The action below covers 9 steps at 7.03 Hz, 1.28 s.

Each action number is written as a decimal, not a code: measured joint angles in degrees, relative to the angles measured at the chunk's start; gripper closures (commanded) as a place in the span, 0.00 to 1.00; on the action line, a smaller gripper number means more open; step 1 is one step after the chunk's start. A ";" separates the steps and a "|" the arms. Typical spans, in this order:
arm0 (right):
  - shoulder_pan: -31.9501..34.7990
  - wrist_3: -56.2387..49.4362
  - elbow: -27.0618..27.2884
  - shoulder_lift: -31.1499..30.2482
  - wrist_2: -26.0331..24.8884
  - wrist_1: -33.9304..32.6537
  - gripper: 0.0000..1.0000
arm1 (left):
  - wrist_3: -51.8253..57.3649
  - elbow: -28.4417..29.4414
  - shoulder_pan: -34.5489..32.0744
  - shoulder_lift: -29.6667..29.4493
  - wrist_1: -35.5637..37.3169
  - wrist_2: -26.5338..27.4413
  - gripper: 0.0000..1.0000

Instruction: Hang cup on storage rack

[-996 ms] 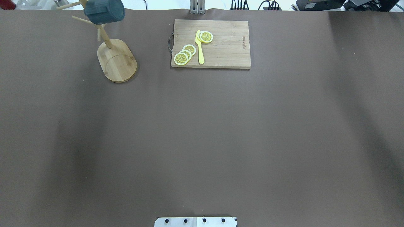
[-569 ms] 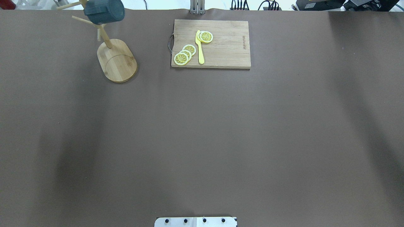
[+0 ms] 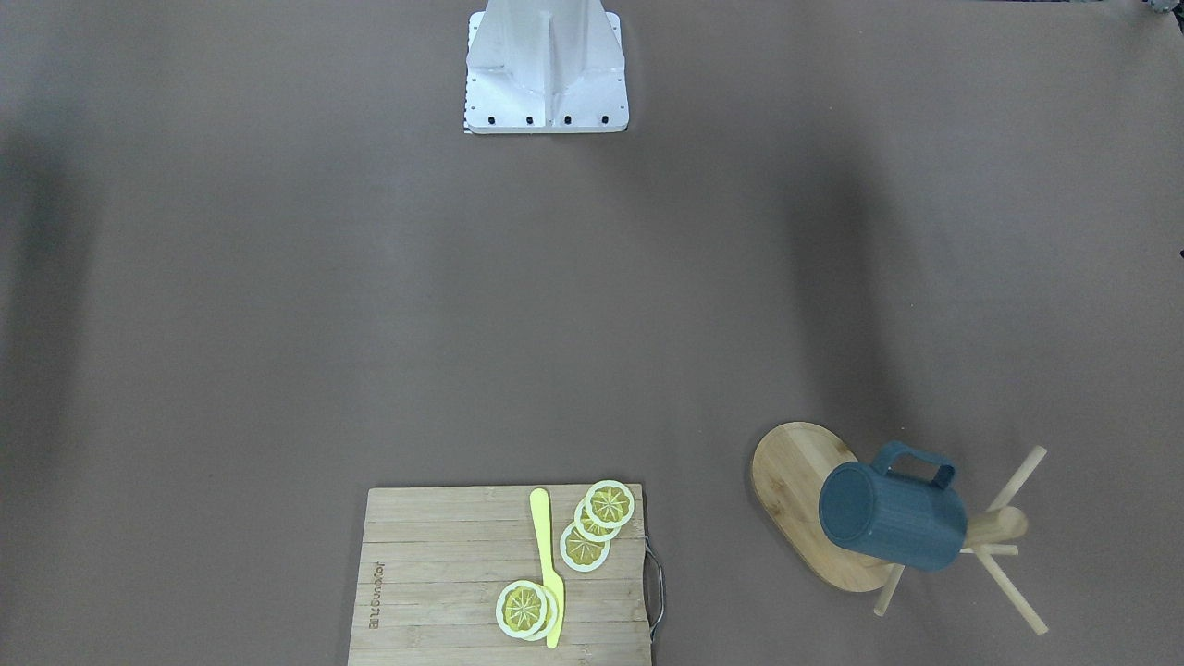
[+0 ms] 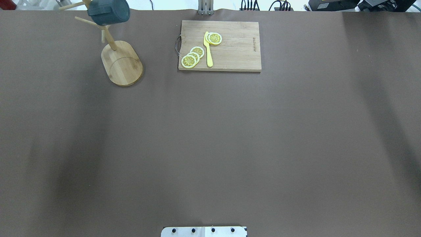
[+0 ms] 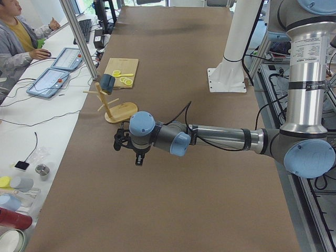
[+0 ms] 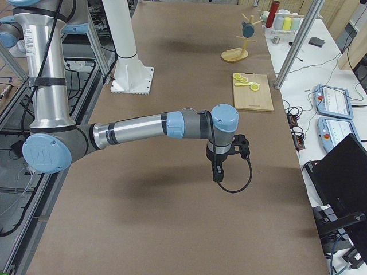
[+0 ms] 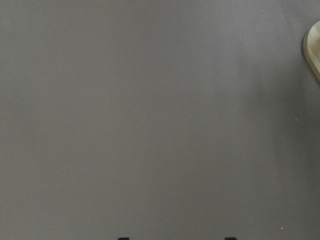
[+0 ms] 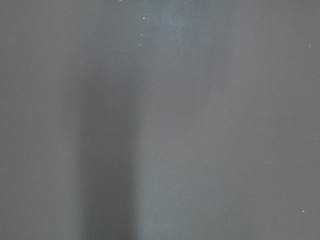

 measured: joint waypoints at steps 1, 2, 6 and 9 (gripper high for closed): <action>0.80 -2.11 -1.53 0.01 -0.43 0.01 0.00 | 1.30 -0.14 0.14 0.65 0.98 0.11 0.30; 1.49 -4.17 -3.38 0.12 -0.70 0.11 0.00 | 2.55 -0.33 0.18 1.14 1.57 0.16 0.30; 1.48 -5.34 -6.89 0.08 -0.86 0.64 0.00 | 4.72 -2.07 0.26 1.70 4.80 0.33 0.30; 0.54 -5.09 -9.74 0.37 -0.86 3.58 0.00 | 5.85 -2.87 0.51 2.26 5.08 4.16 0.30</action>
